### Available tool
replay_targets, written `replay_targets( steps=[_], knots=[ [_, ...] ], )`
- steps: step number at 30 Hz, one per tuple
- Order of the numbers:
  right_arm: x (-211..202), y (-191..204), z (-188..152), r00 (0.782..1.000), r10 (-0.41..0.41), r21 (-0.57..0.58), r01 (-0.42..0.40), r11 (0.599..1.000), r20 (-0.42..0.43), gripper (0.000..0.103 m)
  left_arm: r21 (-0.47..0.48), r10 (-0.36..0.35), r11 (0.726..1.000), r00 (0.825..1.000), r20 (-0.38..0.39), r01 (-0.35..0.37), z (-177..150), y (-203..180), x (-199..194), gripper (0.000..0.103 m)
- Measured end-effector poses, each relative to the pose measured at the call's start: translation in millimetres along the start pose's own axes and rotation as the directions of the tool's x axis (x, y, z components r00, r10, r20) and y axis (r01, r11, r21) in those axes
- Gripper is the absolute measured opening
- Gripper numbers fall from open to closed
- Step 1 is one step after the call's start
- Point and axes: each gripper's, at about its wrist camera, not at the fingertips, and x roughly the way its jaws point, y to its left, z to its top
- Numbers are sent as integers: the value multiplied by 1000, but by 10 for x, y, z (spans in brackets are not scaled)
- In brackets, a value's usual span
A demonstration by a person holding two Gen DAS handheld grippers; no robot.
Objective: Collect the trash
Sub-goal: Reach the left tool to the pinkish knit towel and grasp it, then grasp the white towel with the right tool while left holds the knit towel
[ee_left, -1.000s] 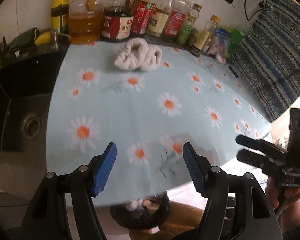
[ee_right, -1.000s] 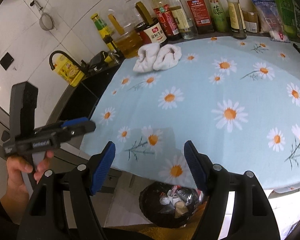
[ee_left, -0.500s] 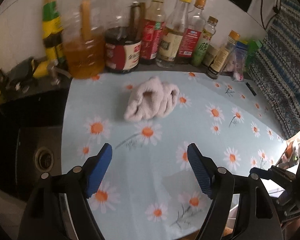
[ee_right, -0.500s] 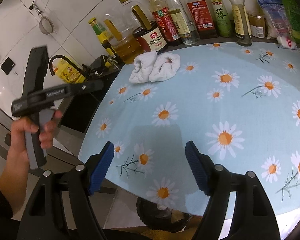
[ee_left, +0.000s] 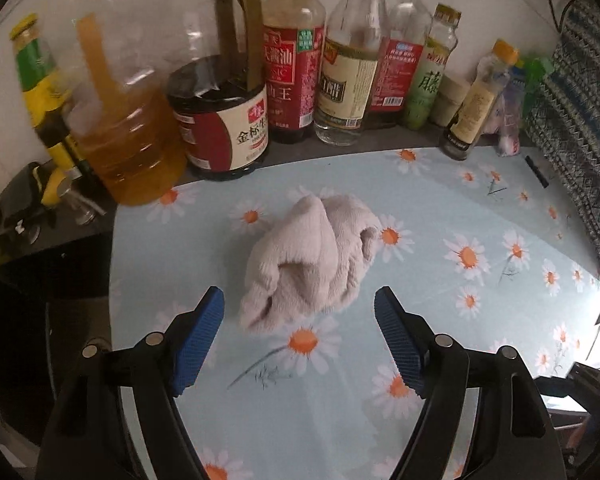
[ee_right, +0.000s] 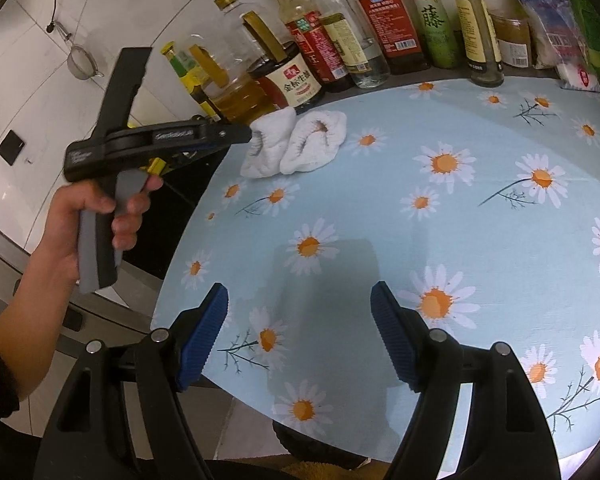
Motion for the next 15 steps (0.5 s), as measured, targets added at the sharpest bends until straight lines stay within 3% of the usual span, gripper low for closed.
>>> replay_targets(
  steps=[10,12,15],
  knots=[
    [-65,-242,-16,999,-38,55,38,998,4,73,-11,16,1000,998,-61,-17,137,76,469,73],
    [-61,-273,-18,999,-38,63,38,997,2,73,-24,-4,1000,998,-66,3,142,94,520,62],
    [-64,-286,-13,999,-37,61,37,997,2,73,-22,-14,1000,998,-64,13,145,80,566,53]
  ],
)
